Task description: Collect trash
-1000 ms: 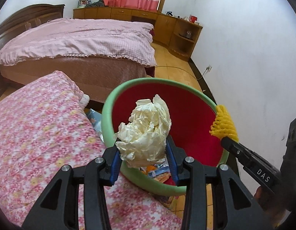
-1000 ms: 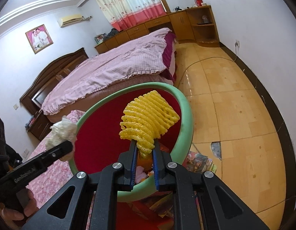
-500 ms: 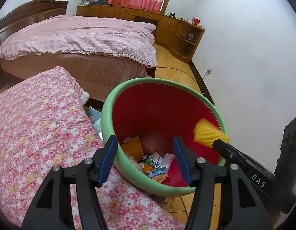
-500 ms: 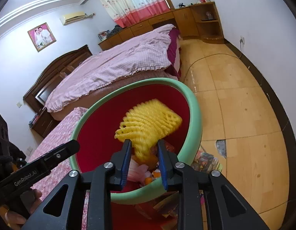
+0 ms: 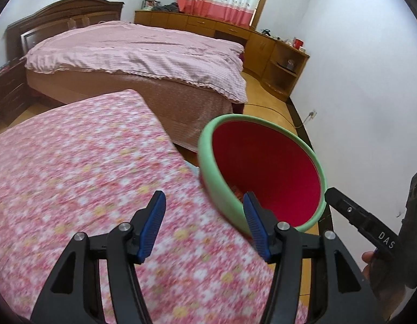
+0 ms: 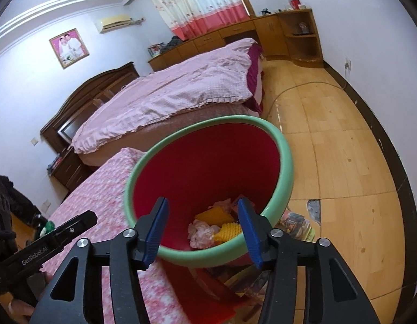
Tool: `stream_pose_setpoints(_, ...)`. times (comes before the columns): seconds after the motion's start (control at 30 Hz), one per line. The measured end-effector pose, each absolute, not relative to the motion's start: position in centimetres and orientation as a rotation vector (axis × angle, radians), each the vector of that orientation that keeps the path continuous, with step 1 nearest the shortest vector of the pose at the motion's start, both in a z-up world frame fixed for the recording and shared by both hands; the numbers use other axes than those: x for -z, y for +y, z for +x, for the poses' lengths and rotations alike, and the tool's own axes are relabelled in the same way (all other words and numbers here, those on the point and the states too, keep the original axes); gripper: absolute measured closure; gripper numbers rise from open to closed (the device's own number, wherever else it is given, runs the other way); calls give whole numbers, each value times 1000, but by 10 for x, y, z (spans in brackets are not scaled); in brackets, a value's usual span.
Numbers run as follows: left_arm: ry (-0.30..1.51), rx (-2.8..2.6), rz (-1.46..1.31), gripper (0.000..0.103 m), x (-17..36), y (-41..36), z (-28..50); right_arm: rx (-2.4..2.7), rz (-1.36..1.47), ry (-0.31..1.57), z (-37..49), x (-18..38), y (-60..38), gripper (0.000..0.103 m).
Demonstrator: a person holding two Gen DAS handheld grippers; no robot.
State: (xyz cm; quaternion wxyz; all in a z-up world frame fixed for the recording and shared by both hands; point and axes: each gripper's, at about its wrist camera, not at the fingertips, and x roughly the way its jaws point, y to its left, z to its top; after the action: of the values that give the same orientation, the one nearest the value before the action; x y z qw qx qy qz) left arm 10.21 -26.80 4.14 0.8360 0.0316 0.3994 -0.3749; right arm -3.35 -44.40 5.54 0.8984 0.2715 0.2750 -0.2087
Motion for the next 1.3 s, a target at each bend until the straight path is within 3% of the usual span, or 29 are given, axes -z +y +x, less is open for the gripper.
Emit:
stream_pose_setpoints(0.3, 813, 700, 48, 43, -58, -207, 85, 360, 516, 556, -38, -73, -403, 46)
stream_pose_setpoints(0.83, 747, 482, -12, 43, -75, -97, 41, 186, 413, 544, -49, -89, -306, 35)
stream_pose_setpoints(0.93, 729, 438, -24, 43, -76, -78, 31, 169, 381, 533, -54, -89, -288, 27)
stream_pose_setpoints(1.07, 703, 369, -25, 43, -78, -56, 20, 142, 341, 509, -60, -90, -269, 24)
stream_pose_setpoints(1.3, 631, 256, -26, 43, -83, -25, -4, 130, 300, 460, -74, -93, -249, 23)
